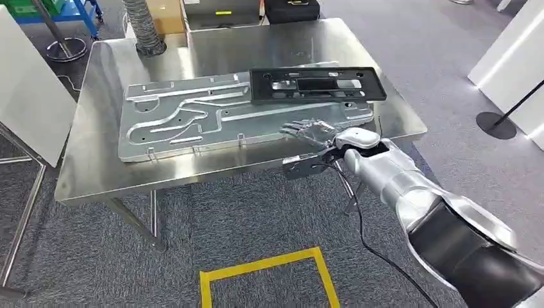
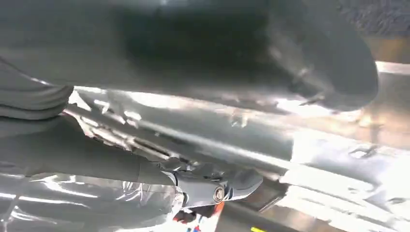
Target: Take the parts from the cabinet and place them on the table.
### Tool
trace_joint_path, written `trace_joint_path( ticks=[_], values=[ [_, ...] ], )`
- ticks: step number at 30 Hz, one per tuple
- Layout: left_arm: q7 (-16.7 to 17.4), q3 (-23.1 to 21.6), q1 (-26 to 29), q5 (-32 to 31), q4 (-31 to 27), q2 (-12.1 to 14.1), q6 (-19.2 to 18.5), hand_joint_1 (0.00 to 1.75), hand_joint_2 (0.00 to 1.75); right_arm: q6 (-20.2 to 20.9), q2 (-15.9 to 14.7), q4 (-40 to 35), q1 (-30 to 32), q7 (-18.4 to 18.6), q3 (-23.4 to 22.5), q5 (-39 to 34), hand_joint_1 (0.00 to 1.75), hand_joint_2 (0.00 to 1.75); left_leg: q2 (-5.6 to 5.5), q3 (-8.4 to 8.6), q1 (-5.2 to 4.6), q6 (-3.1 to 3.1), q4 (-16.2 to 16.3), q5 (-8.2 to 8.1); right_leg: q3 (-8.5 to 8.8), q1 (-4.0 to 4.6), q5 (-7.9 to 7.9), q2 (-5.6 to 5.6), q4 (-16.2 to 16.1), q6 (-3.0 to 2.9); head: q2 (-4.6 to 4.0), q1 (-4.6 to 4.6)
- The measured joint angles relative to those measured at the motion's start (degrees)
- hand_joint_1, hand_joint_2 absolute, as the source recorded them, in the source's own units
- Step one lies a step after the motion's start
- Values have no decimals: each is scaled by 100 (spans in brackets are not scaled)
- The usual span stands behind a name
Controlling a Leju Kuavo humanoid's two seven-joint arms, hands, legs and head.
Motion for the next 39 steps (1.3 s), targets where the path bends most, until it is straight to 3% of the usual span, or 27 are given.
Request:
trace_joint_path(
  ticks=[2,4,5,6,7,9,10,12,14,15,17,19,20,21,22,25,26,27,29,30,31,32,34,35,36,37,39],
  values=[
    [-4,9,5,11,0,0,0,0,0,7,55,26,24,0,0,11,0,0,0,-194,-19,-8,3,145,197,9,289,3,112,-34,0,0],
    [-5,26,2,13,0,0,0,0,0,7,74,35,10,2,0,13,0,0,-7,-342,-43,-21,3,273,834,48,562,13,-636,-138,0,0],
    [-7,35,1,13,0,-2,-2,0,0,7,74,35,-14,2,0,17,0,0,-10,-373,-40,-31,4,326,1252,81,475,31,-1161,-224,0,0],
    [-7,39,4,13,0,-13,-4,0,0,2,76,35,-35,2,-4,22,0,0,-21,-413,-73,-68,8,369,1594,114,207,27,-1697,-299,0,0],
    [-9,46,8,17,0,-11,-4,0,0,-2,79,37,-47,4,-7,20,0,0,-12,-406,-41,-112,-37,437,1586,124,236,21,-1743,-249,0,-2],
    [-4,70,3,24,0,-9,-7,0,0,-2,79,48,-53,7,-7,24,0,0,-13,-411,-5,-175,-87,553,1542,169,328,33,-1796,-324,0,-2],
    [-4,81,23,28,0,-9,-7,0,0,0,79,55,-41,7,-7,26,0,0,-24,-432,-43,-218,-128,600,1525,131,429,19,-1884,-362,0,0],
    [-4,90,28,35,0,-2,-7,0,0,2,79,61,-33,9,-2,20,0,0,-22,-546,-24,-252,158,82,1406,91,605,-13,-1950,-422,0,-4],
    [-7,94,31,39,0,2,-7,0,0,-2,50,79,-3,20,-4,4,0,0,-19,-766,1,-308,1040,-654,1218,88,757,-19,-1948,-417,0,-2],
    [-7,94,31,44,0,4,-7,0,0,-11,2,87,29,24,-7,-26,0,0,-18,-835,8,-338,1472,-808,1116,87,834,-32,-1940,-411,0,-4],
    [-4,94,35,52,0,13,-7,0,0,-42,-59,118,124,46,-44,-103,0,0,-16,-732,30,-376,1764,-532,925,70,972,-38,-1920,-376,0,-2],
    [4,96,35,77,0,26,-7,0,0,-77,-77,175,227,79,-140,-221,0,0,-14,-224,62,-405,1222,-107,713,41,1098,-31,-1856,-318,0,-4],
    [13,96,33,81,0,31,-7,0,0,-101,-77,208,271,79,-201,-300,0,0,-15,168,84,-415,722,-161,627,34,1141,-14,-1797,-280,0,-4],
    [18,96,30,83,0,31,-7,0,0,-131,-77,236,329,76,-280,-411,0,0,-29,582,63,-413,160,-445,536,56,1172,7,-1731,-242,0,-4],
    [20,101,30,87,0,33,-7,0,0,-164,-77,280,398,76,-365,-508,0,0,-46,668,34,-307,-105,-591,517,57,1217,5,-1710,-202,0,-2],
    [33,127,62,98,0,46,-7,0,0,-241,-77,411,633,22,-569,-606,0,0,-12,536,24,-148,-73,-456,500,49,1419,12,-1789,-103,0,-2],
    [33,133,57,94,0,48,-7,0,0,-243,-49,465,689,9,-616,-619,0,0,58,500,50,-96,-92,-373,446,12,1308,42,-1749,-81,0,0],
    [35,138,51,101,0,55,-7,0,0,-243,-22,507,728,37,-654,-667,0,0,74,399,49,-35,-94,-296,352,11,953,45,-1546,-48,0,0],
    [31,142,59,105,0,55,-4,0,0,-295,44,586,878,131,-842,-993,0,0,111,231,39,-15,-92,-156,155,10,251,49,-755,14,0,0],
    [28,148,64,107,0,55,-2,0,0,-382,85,638,1051,136,-1006,-1227,0,0,121,148,35,-13,-89,-90,78,10,51,50,-301,39,0,-2],
    [28,159,68,105,0,55,-2,0,0,-478,120,690,1283,129,-1190,-1506,0,0,127,65,33,-16,-87,-28,68,9,46,51,20,50,0,-2],
    [28,171,78,98,0,55,2,0,0,-553,153,734,1577,98,-1371,-1787,0,0,126,-11,33,-21,-85,35,160,9,211,51,95,47,0,-2],
    [28,181,100,94,0,55,11,0,0,-752,225,802,2128,-22,-1793,-2118,0,0,118,-159,32,-47,-83,151,647,14,588,52,-408,-1,0,0],
    [28,184,107,92,0,55,11,0,0,-813,256,820,2315,-55,-1939,-2162,0,0,113,-221,28,-74,-76,205,1005,26,602,53,-892,-43,0,-2],
    [28,186,105,72,0,55,13,0,0,-796,293,835,2447,-20,-2080,-2276,0,0,121,-252,21,-115,-63,245,1441,47,391,60,-1462,-102,0,-2],
    [18,186,102,22,0,52,13,0,0,-698,334,848,2572,89,-2244,-2508,0,0,152,-273,-2,-151,-62,277,1683,84,220,59,-1922,-135,0,-4],
    [-50,179,71,-65,0,50,13,0,0,-525,365,927,2981,325,-2668,-3013,0,0,177,-244,34,-225,-135,343,1651,134,236,51,-1938,-199,0,-2]
  ],
)
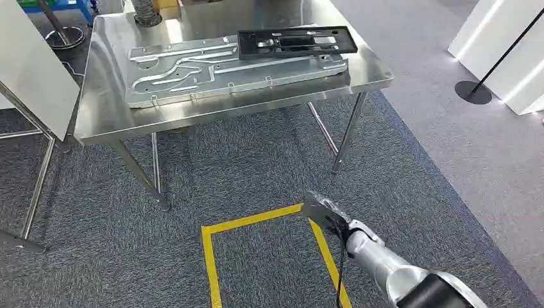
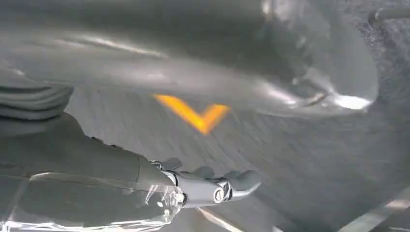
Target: Take the parts from the cabinet and place them on the table.
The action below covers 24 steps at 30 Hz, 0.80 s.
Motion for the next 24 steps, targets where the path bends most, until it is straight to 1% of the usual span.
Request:
trace_joint_path(
  ticks=[1,2,3,4,5,6,7,8,9,10,11,12,13,14,15,16,17,18,19,21,22,23,24],
  values=[
    [-6,-11,-12,-37,0,-13,-2,0,0,44,0,20,240,68,-188,-212,0,0,-8,11,4,-36,-18,38,5,-3,42,-14,-28,-45,0,0],
    [-11,-18,-12,-57,0,-18,-7,0,0,88,0,53,509,116,-358,-391,0,0,-25,-18,-6,-64,5,38,14,-56,119,-52,-98,-92,0,0],
    [-15,-24,-10,-83,0,-17,-9,0,0,125,0,79,788,147,-518,-571,0,0,-65,-70,7,-80,139,-184,-9,-44,159,-99,-101,-136,0,0],
    [-13,-48,1,-86,2,-20,-13,0,0,171,-2,96,1033,186,-703,-809,0,0,-96,-191,8,-93,484,-540,-59,-41,194,-111,-92,-184,0,0],
    [-13,-64,14,-90,2,-20,-13,0,0,199,-15,112,1254,217,-857,-979,0,0,-109,-336,10,-108,953,-868,-115,-36,228,-115,-87,-191,0,0],
    [-13,-77,16,-99,0,-20,-11,0,0,238,-33,127,1458,225,-1038,-1174,0,0,-115,-477,8,-124,1431,-1103,-173,-26,261,-118,-75,-198,0,0],
    [-15,-85,15,-103,2,-17,-4,0,0,267,-37,136,1625,225,-1145,-1292,0,0,-114,-544,8,-134,1750,-1177,-230,-18,283,-119,-54,-200,0,0],
    [-18,-99,14,-112,2,-17,0,0,0,319,-39,149,1770,223,-1364,-1523,0,0,-115,-493,8,-133,1804,-1116,-278,-13,300,-120,-35,-200,0,0],
    [-18,-101,14,-131,0,-17,4,0,0,343,-39,160,1893,219,-1535,-1656,0,0,-115,-289,4,-117,1576,-983,-315,-6,313,-118,-10,-194,0,0],
    [-18,-103,9,-147,0,-17,4,0,0,356,-39,168,1983,214,-1684,-1740,0,0,-116,41,-17,-80,1112,-806,-340,2,321,-113,12,-191,0,0],
    [-18,-103,-4,-147,0,-17,7,0,0,370,-39,175,2043,212,-1797,-1789,0,0,-117,413,-37,-17,539,-642,-355,9,322,-103,35,-189,0,0],
    [-20,-105,-26,-149,0,-5,7,0,0,378,-39,177,2086,212,-1883,-1807,0,0,-119,683,-82,82,84,-646,-368,-16,326,-104,60,-183,0,0],
    [-22,-105,-39,-149,0,11,15,0,0,385,-39,179,2109,210,-1952,-1816,0,0,-105,789,-101,91,-87,-682,-400,12,339,-107,86,-145,0,0],
    [-26,-107,-49,-153,0,2,15,0,0,385,-39,184,2133,212,-2015,-1827,0,0,-112,764,-130,80,-92,-653,-404,-27,361,-124,89,-110,0,0],
    [-26,-107,-56,-160,0,0,15,0,0,385,-39,188,2141,217,-2071,-1860,0,0,-114,763,-143,92,-110,-654,-409,-42,381,-123,85,-80,0,0],
    [-26,-109,-49,-168,0,2,15,0,0,385,-39,190,2148,219,-2149,-1940,0,0,-116,750,-143,124,-132,-630,-404,-40,406,-123,59,-44,0,0],
    [-26,-116,-45,-191,0,-7,15,0,0,374,-39,192,2153,219,-2227,-2002,0,0,-113,774,-67,154,-240,-553,-404,4,404,-117,61,-12,0,0],
    [-28,-129,-67,-204,0,-15,15,0,0,356,-11,195,2173,219,-2311,-2047,0,0,-112,781,-60,170,-281,-502,-447,-34,283,-69,156,19,0,2],
    [-31,-144,-88,-206,0,-18,18,0,0,348,20,199,2187,219,-2373,-2078,0,0,-106,752,-51,205,-285,-473,-570,-51,48,-45,455,42,0,0],
    [-33,-179,-90,-219,0,-31,15,0,0,326,68,214,2230,225,-2482,-2102,0,0,-112,689,-53,198,-278,-441,-964,-116,-425,-27,1375,114,0,0],
    [-33,-203,-80,-223,0,-42,15,0,0,311,107,227,2259,228,-2508,-2104,0,0,-112,653,-51,183,-259,-431,-1114,-142,-555,-26,1748,152,0,0],
    [-31,-214,-79,-223,0,-42,15,0,0,293,140,234,2286,232,-2539,-2106,0,0,-112,618,-35,166,-226,-421,-1130,-177,-522,-27,1832,184,0,0],
    [-31,-221,-78,-228,0,-44,15,0,0,287,166,238,2300,232,-2567,-2109,0,0,-112,591,-21,156,-198,-419,-1004,-211,-371,-28,1630,212,0,0]
  ],
)
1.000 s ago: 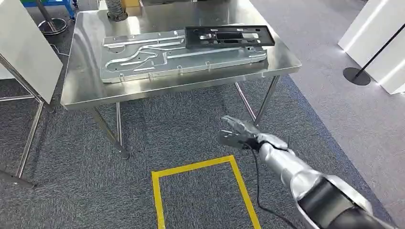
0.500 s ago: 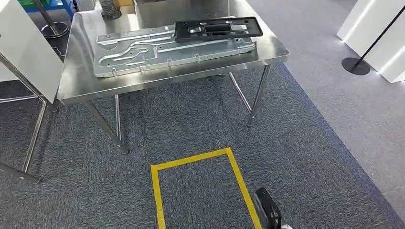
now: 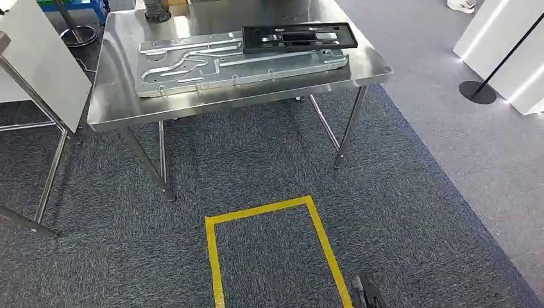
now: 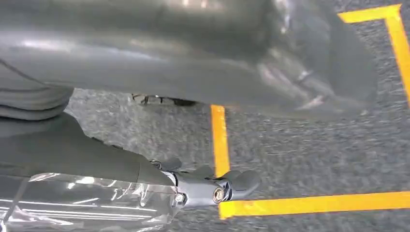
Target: Take the parts from the cabinet and place them on the table.
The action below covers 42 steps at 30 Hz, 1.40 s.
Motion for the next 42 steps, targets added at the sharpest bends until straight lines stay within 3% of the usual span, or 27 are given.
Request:
trace_joint_path(
  ticks=[2,3,4,8,9,10,12,14,16,18,19,20,22,24,25,27,28,29,30,32,33,34,35,38,39,40,42],
  values=[
    [7,-24,-4,-39,0,-15,0,0,0,-26,48,7,4,2,-46,-37,0,0,0,-39,45,-64,79,-18,555,-64,456,-2,-977,58,0,0],
    [9,-28,-16,-44,0,-17,0,0,0,-56,77,9,6,48,-74,-72,0,0,1,-64,57,-111,137,-40,816,-99,540,3,-1482,91,0,0],
    [28,-33,-31,-63,0,-17,2,0,0,-103,94,18,15,171,-103,-101,0,0,-12,-99,27,-176,182,-52,820,-21,484,43,-1521,26,0,0],
    [85,-72,-33,-111,0,-28,37,0,0,-241,96,57,137,665,-225,-223,0,0,-21,-106,59,-327,161,-7,762,7,516,40,-1484,-171,0,0],
    [101,-79,-30,-118,0,-31,48,0,0,-258,96,68,178,759,-249,-223,0,0,-26,-143,80,-347,245,-94,762,-5,548,14,-1510,-229,0,0],
    [107,-81,-32,-118,0,-31,53,0,0,-264,96,74,222,809,-264,-223,0,0,-25,-253,72,-340,500,-315,742,3,561,13,-1511,-275,0,0],
    [111,-94,-22,-118,0,-31,63,0,0,-269,46,90,314,870,-291,-208,0,0,-25,-649,64,-335,1455,-839,701,37,581,4,-1509,-321,0,0],
    [120,-118,11,-118,0,-31,66,0,0,-217,11,107,395,935,-293,-190,0,0,-26,-879,50,-322,2044,-1015,666,83,595,1,-1500,-341,0,0],
    [127,-122,30,-112,0,-31,66,0,0,-192,9,120,453,975,-293,-173,0,0,-26,-608,29,-259,1606,-711,656,120,601,7,-1484,-342,0,0],
    [127,-127,18,-107,0,-31,68,0,0,-179,9,125,467,994,-293,-155,0,0,-29,-51,-18,-151,587,-258,662,138,601,12,-1465,-340,0,0],
    [127,-127,8,-105,0,-28,68,0,0,-166,9,127,470,992,-293,-138,0,0,-31,77,-57,-84,304,-308,653,135,606,10,-1460,-327,0,0],
    [120,-129,5,-101,0,-28,70,0,0,-157,9,129,465,988,-293,-98,0,0,-28,92,-63,-98,194,-303,622,170,611,13,-1426,-288,0,0],
    [107,-129,26,-98,0,-35,77,0,0,-184,9,129,469,999,-293,-19,0,0,-48,51,-88,-81,224,-285,615,135,644,-17,-1451,-223,0,-2],
    [101,-129,36,-98,0,-39,85,0,0,-219,11,129,472,1008,-291,46,0,0,-71,92,-15,-10,118,-185,615,134,610,-21,-1425,-161,0,0],
    [98,-131,17,-98,0,-42,85,0,0,-221,20,131,474,1008,-291,48,0,0,-97,84,-19,16,101,-154,559,128,465,-8,-1280,-130,0,0],
    [87,-133,7,-98,0,-48,85,0,0,-227,74,131,472,1010,-288,68,0,0,-124,32,-25,51,106,-123,198,98,-36,4,-458,-95,0,0],
    [87,-133,22,-98,0,-48,85,0,0,-229,96,131,473,1012,-288,79,0,0,-146,12,-27,47,112,-114,-3,88,-225,5,7,-72,0,0],
    [87,-131,37,-98,0,-48,85,0,0,-234,127,133,477,1012,-288,101,0,0,-179,-9,-26,37,125,-106,-124,77,-282,5,291,-54,0,0],
    [92,-131,44,-94,0,-48,85,0,0,-240,146,133,482,1014,-286,116,0,0,-220,-26,-21,28,141,-101,-98,56,-188,5,254,-41,0,0],
    [94,-133,42,-94,0,-55,85,0,0,-254,159,135,483,1014,-286,120,0,0,-324,-40,-11,2,174,-96,329,10,254,26,-523,-31,0,0],
    [94,-131,39,-94,0,-63,85,0,0,-260,162,135,482,1014,-286,120,0,0,-378,-46,-8,-15,193,-98,612,-13,471,107,-1051,-34,0,0],
    [94,-133,31,-94,0,-66,85,0,0,-262,162,138,485,1014,-286,120,0,0,-417,-67,-5,-49,209,-96,783,-43,453,352,-1412,-44,0,0],
    [96,-133,16,-94,0,-66,85,0,0,-264,162,146,490,1019,-282,120,0,0,-463,-103,-36,-99,250,-101,787,-6,453,369,-1454,-60,0,-2],
    [124,-133,36,-98,0,-66,85,0,0,-275,162,146,470,1023,-275,122,0,0,-591,-151,-4,-224,194,-38,766,44,480,219,-1437,-169,0,0],
    [131,-133,42,-101,0,-66,85,0,0,-273,162,146,470,1023,-275,122,0,0,-567,-167,2,-252,229,-64,766,-13,523,151,-1498,-236,0,0],
    [136,-133,47,-103,0,-66,85,0,0,-273,162,146,468,1023,-273,122,0,0,-324,-225,2,-261,366,-182,766,-3,537,86,-1517,-286,0,0],
    [146,-135,24,-120,0,-66,85,0,0,-260,140,146,489,1023,-273,131,0,0,-152,-598,3,-288,1180,-684,743,20,542,-48,-1518,-332,0,0]
  ],
)
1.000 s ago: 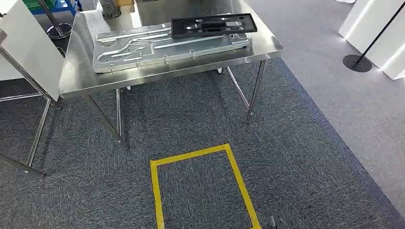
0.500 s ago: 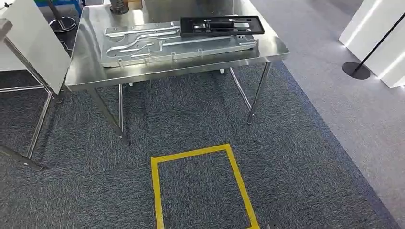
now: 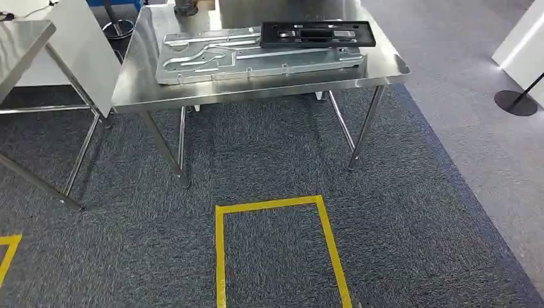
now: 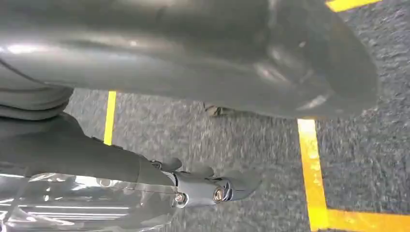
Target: Take the parts from the cabinet and place them on the table.
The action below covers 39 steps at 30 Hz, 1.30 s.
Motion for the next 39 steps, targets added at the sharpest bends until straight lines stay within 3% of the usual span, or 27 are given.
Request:
trace_joint_path(
  ticks=[2,3,4,6,7,8,11,12,13,14,15,17,18,19,22,23,27,28,29,30,32,33,34,35,37,38,39],
  values=[
    [0,-4,4,-20,0,-2,0,0,0,17,-52,4,19,6,0,7,0,0,16,-348,1,-33,812,-315,-18,27,1,-148,4,-3,0,0],
    [0,-7,17,-22,0,-2,0,0,0,26,-59,7,18,7,0,9,0,0,24,-355,0,-35,877,-280,-18,34,1,-216,6,-3,0,0],
    [0,-7,29,-22,0,-2,0,0,0,35,-65,7,15,7,0,9,0,0,43,-219,-1,-26,654,-119,-14,39,0,-275,9,-2,0,0],
    [0,-11,24,-22,0,-2,0,0,0,44,-68,7,8,9,2,9,0,0,171,359,-6,17,-384,362,11,42,-10,-399,17,15,0,0],
    [0,-13,13,-22,0,-2,0,0,0,41,-68,7,6,9,2,11,0,0,437,618,-25,63,-841,488,25,51,-20,-449,24,34,0,0],
    [-2,-17,-11,-24,0,-2,0,0,0,39,-68,7,10,9,2,11,0,0,547,643,-92,102,-987,426,22,96,-45,-497,62,78,0,0],
    [-2,-17,15,-22,0,-2,4,0,0,37,-68,7,-20,9,2,13,0,0,349,579,-105,190,-971,458,45,79,-19,-636,27,175,0,0],
    [-4,-17,20,-24,0,-2,4,0,0,35,-68,7,-35,9,2,15,0,0,284,582,-89,251,-1029,505,64,77,-28,-686,25,216,0,0],
    [-7,-20,22,-24,0,-11,4,0,0,35,-68,7,-39,7,2,15,0,0,228,615,-55,281,-1052,550,50,35,-115,-443,100,263,0,2],
    [-9,-20,4,-26,0,-13,4,0,0,37,-57,7,-27,7,4,15,0,0,179,593,-46,313,-1058,572,-62,29,-317,-186,334,276,0,0],
    [-13,-24,-22,-33,0,-15,4,0,0,39,-41,7,-21,7,7,15,0,0,120,569,-46,340,-1056,592,-255,20,-585,-43,781,287,0,0],
    [-15,-26,-18,-31,0,-33,-2,0,0,26,-9,9,-4,9,7,20,0,0,-24,535,-59,352,-1044,607,-677,19,-946,29,1692,306,0,0],
    [-15,-24,-13,-20,0,-31,-13,0,0,-4,4,11,5,11,7,35,0,0,-56,527,-61,352,-1032,609,-758,20,-915,30,1847,310,0,0],
    [-15,-24,-1,-9,0,-31,-33,0,0,-35,15,11,4,13,7,44,0,0,-110,531,-61,350,-1024,608,-700,19,-750,31,1697,304,0,2],
    [20,-20,-2,46,0,-39,-109,0,0,-105,35,11,-25,79,7,55,0,0,-203,536,-57,314,-967,606,-96,13,-20,71,336,260,0,0],
    [28,-17,-1,72,0,-42,-135,0,0,-105,35,11,-28,98,7,55,0,0,-212,513,-66,286,-955,600,6,13,-79,148,139,228,0,2],
    [44,-13,-1,83,0,-44,-162,0,0,-114,35,13,-47,103,7,57,0,0,-243,454,-65,130,-951,655,-84,76,20,136,116,107,0,0],
    [50,-13,4,83,0,-41,-164,0,0,-114,35,15,-43,103,7,57,0,0,-238,438,-68,97,-907,617,-96,9,78,87,46,29,0,0],
    [55,-13,5,85,0,-39,-166,0,0,-112,33,15,-47,105,7,57,0,0,-118,367,-74,81,-759,426,-124,26,115,59,31,-22,0,0],
    [59,-13,-4,85,0,-42,-177,0,0,-114,26,15,-48,105,7,57,0,0,-44,228,-63,68,-389,107,-173,36,147,38,31,-60,0,0],
    [63,-13,-18,81,0,-42,-201,0,0,-94,-2,17,-33,107,7,57,0,0,1,-70,-51,39,500,-416,-275,58,217,-27,37,-63,0,0],
    [68,-13,-17,76,0,-42,-210,0,0,-85,-22,17,-30,118,7,57,0,0,8,-136,-49,27,787,-538,-332,63,258,-47,42,-56,0,0],
    [77,-13,-13,68,0,-42,-214,0,0,-79,-26,17,-30,140,7,59,0,0,15,-75,-49,23,807,-518,-387,65,300,-63,50,-47,0,0],
    [83,-13,-12,63,0,-42,-221,0,0,-68,-26,20,-31,155,7,59,0,0,27,142,-49,30,537,-391,-445,65,343,-80,57,-36,0,0],
    [83,-13,-30,63,0,-42,-221,0,0,-66,-24,18,-36,164,7,63,0,0,65,876,-49,67,-591,-8,-547,63,432,-90,80,0,0,0],
    [83,-13,-55,63,0,-39,-221,0,0,-66,-24,17,-45,164,7,66,0,0,99,1222,-51,98,-1098,29,-576,64,476,-95,106,33,0,0],
    [83,-13,-80,63,0,-42,-221,0,0,-68,-24,17,-40,166,7,66,0,0,82,1170,-92,146,-1168,54,-602,96,507,-102,127,74,0,0]
  ],
)
